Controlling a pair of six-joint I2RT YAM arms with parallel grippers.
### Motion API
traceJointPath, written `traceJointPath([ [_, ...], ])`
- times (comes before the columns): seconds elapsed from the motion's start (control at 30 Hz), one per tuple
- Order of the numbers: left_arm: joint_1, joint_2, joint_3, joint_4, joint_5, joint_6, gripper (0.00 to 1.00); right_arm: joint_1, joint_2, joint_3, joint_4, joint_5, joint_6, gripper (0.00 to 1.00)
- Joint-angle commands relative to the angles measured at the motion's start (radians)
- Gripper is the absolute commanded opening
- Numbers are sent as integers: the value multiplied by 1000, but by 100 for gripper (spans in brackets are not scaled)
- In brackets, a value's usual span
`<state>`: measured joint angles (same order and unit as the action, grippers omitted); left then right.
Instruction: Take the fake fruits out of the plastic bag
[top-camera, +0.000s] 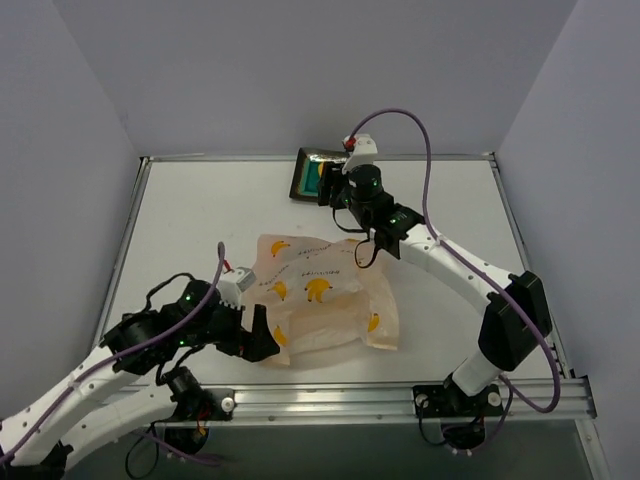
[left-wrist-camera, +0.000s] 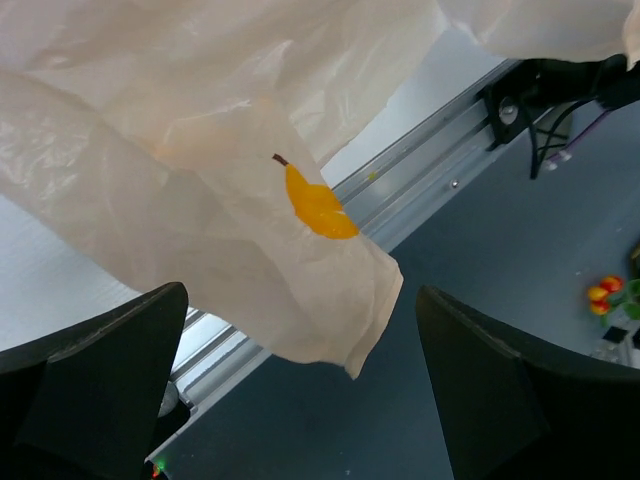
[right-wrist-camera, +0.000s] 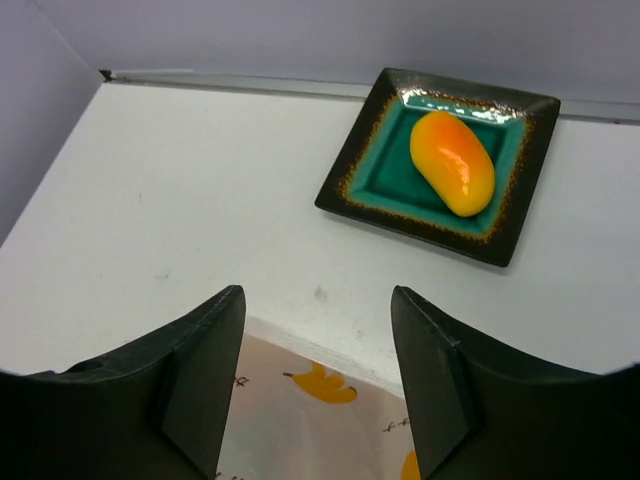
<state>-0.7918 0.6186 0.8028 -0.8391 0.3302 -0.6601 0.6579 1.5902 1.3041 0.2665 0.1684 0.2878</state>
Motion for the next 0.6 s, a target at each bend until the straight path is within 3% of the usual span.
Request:
traceJointPath([
  [0.0,-191,76,21,67,-256,-96,96,-3,-45,-32,-46,8,19,57],
  [0.1,-312,136,32,78,-394,-133,96,90,-184,-118,-72,42,30,62],
  [0.13,-329,147,38,68,-431,-137,91,127,-226,-152,-70,84,31,62],
  [0.23,-362,161,55,31,-546,-144,84,281,-389,-292,-67,121,62,54],
  [0.33,-365,155,47,40,-611,-136,66,449,-516,-418,-73,175,111,40],
  [0.37,-366,159,45,43,-626,-136,41,495,-545,-448,-66,216,128,35],
  [0.47,-366,145,32,64,-689,-145,9,687,-621,-514,-59,305,145,24],
  [0.57,-365,109,-7,133,-723,-156,2,848,-624,-548,-44,359,128,18],
])
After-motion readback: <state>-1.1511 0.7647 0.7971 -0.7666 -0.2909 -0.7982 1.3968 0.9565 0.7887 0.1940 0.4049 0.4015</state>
